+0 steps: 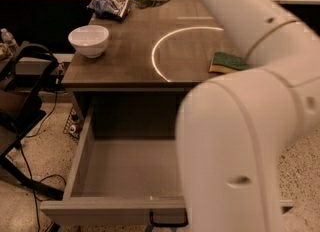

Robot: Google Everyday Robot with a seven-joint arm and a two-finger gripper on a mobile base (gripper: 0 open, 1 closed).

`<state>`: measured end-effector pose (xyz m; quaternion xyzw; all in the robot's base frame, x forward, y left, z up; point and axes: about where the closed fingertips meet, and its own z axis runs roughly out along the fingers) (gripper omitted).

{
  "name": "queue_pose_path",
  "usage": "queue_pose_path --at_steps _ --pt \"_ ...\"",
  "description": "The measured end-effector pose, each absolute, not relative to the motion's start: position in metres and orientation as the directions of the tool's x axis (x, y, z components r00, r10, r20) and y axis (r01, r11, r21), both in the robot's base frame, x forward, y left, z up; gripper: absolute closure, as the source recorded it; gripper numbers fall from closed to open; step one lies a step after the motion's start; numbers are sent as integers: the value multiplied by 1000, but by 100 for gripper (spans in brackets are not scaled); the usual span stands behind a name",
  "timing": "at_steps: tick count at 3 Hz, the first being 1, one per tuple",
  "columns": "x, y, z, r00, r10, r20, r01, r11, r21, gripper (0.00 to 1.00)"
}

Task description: Move green jalapeno chip bag near blue chip bag

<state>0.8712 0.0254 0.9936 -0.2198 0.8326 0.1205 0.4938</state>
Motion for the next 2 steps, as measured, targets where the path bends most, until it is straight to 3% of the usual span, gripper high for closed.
queue_pose_path --at_steps 1,2 --pt "921 41 964 -441 -234 -866 -423 906 -29 100" --pt "933 40 977 -411 -221 -884 -410 911 -38 100"
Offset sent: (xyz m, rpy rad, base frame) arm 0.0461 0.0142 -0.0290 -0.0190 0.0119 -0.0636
